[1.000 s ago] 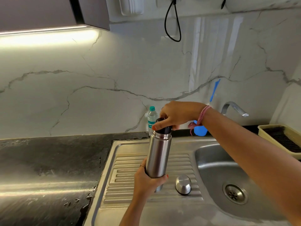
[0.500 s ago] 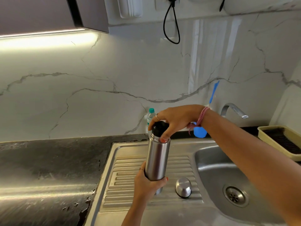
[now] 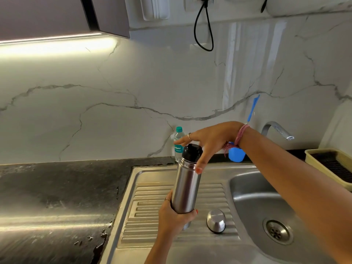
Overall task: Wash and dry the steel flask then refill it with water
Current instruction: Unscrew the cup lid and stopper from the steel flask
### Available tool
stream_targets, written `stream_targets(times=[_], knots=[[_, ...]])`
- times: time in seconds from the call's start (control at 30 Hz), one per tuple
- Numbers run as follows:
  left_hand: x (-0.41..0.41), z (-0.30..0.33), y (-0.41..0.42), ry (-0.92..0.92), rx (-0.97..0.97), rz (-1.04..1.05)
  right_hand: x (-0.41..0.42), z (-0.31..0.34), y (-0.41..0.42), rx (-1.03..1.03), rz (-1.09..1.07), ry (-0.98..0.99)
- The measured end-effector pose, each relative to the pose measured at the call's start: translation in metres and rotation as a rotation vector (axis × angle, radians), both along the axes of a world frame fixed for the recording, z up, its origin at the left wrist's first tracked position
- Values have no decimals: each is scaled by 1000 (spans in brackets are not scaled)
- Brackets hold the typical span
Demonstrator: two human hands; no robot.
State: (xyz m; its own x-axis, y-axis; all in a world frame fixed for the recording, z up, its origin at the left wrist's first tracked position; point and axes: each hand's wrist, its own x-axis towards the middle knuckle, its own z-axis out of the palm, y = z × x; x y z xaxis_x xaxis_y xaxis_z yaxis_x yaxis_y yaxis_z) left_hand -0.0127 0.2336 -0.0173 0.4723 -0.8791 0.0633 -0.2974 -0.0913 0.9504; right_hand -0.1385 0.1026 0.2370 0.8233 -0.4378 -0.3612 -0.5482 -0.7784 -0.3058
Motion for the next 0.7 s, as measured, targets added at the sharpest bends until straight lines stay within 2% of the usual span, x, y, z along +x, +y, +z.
stream_targets(times=[0.13, 0.27, 0.37, 0.43, 0.5, 0.6, 0.7], knots=[[-1, 2, -1, -2, 0, -7, 8, -11, -2, -111, -51, -16], [-1, 0, -2, 32, 12, -4, 1, -5, -6, -14, 71, -55], [0, -2, -3, 33, 10, 2, 2, -11, -6, 48, -25, -51], [0, -2, -4, 28, 11, 3, 6, -14, -7, -29, -58, -67], [0, -2, -5, 21, 14, -2, 6, -11, -9, -79, 1, -76], [-1, -3, -5, 25, 16, -5, 2, -7, -10, 0, 43, -49], [0, -4, -6, 35, 26, -8, 4, -10, -10, 37, -61, -69]])
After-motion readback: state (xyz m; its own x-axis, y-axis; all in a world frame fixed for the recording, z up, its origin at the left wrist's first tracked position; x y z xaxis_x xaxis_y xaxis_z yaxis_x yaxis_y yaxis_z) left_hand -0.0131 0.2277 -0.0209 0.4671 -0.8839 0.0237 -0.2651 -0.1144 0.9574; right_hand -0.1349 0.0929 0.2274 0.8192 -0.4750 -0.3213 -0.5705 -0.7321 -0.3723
